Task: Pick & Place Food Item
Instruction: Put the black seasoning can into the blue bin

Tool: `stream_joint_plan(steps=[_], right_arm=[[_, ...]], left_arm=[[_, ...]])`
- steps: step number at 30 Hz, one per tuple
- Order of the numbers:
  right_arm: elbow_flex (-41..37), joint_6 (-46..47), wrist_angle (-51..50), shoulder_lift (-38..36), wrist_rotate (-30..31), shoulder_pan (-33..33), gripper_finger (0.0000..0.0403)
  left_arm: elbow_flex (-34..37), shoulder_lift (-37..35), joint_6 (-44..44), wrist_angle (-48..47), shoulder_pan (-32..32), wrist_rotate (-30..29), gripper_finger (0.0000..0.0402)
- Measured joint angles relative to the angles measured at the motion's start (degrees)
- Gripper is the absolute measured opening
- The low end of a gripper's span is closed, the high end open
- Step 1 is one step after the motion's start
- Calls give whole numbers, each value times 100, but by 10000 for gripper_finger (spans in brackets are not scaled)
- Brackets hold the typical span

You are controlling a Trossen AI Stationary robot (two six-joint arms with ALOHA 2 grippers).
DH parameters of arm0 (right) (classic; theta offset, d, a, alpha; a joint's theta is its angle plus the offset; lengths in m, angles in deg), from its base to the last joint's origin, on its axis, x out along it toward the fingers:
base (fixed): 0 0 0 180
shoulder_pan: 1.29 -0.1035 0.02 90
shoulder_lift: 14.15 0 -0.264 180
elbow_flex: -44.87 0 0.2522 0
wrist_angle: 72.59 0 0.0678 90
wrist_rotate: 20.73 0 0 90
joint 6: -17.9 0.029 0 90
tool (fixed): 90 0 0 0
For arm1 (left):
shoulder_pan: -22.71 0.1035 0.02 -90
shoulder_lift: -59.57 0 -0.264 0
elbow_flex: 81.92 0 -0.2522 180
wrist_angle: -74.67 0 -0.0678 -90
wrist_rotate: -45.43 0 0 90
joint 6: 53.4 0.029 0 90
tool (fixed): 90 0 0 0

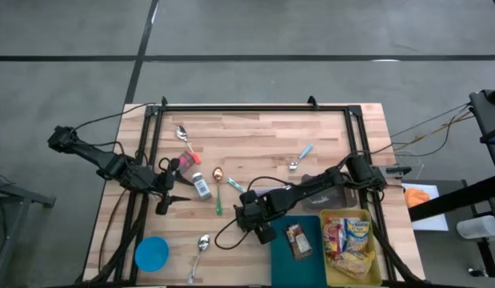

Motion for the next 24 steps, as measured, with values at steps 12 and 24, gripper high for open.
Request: stream_joint_plan(steps=[12,24], right_arm=[[2,-4,20,-9,1,0,110],[2,-4,11,-9,4,2,122]], left_arm=[[0,0,1,-2,1,1,241],[0,0,1,-2,0,0,241]])
